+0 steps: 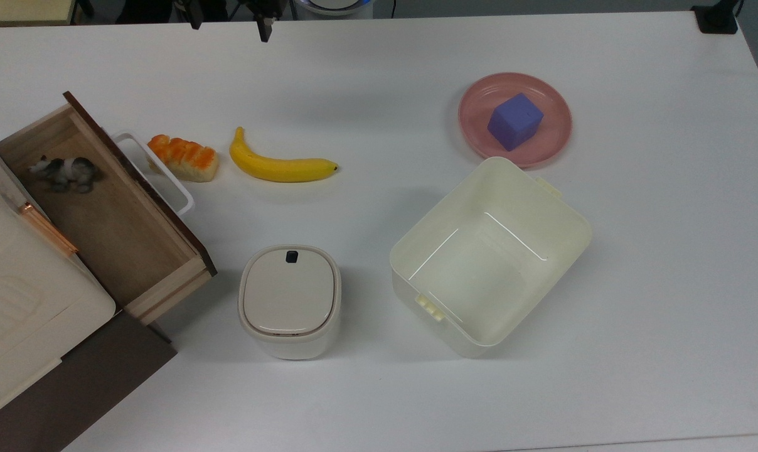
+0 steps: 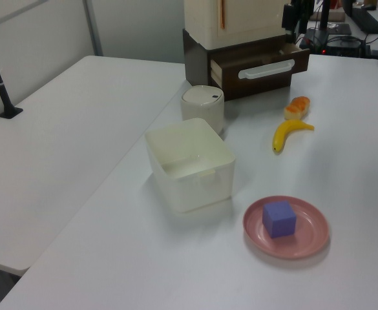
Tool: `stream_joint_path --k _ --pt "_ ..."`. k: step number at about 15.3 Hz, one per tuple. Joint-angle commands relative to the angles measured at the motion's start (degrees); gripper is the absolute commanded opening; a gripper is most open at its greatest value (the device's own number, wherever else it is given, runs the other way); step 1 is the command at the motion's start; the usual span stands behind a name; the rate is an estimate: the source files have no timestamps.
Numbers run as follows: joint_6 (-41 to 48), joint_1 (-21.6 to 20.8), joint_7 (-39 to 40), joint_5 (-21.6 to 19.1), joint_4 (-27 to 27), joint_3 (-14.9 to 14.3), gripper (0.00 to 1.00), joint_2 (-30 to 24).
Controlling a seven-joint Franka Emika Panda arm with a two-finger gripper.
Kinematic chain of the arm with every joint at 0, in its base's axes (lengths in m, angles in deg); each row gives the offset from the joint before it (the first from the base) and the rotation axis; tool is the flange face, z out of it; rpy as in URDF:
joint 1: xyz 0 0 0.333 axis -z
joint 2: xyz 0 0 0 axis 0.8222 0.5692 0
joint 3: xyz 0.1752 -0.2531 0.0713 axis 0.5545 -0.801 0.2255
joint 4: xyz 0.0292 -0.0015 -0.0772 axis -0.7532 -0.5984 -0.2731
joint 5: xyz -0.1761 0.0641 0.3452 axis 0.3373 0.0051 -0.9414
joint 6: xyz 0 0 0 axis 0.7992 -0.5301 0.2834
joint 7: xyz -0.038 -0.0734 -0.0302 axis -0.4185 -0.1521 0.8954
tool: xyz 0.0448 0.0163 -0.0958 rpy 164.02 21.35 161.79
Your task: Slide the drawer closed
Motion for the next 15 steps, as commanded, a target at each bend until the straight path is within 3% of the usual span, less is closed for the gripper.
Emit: stream_joint_path --k 1,2,3,7,15 --pt "0.36 0.05 1.27 0.71 -0.39 -0.25 0.9 -0.51" --pt "0.44 0.14 0.83 0.71 -0.39 -0.25 0.83 -0.51" --pt "0.53 0.22 1.0 0.71 -0.39 -0.25 0.69 -0.51" --pt "0.62 0.05 0.47 0.1 -0.65 0.01 0.01 0.01" --pt "2.47 0.05 2.75 -0.08 -3.02 0.63 0.0 0.46"
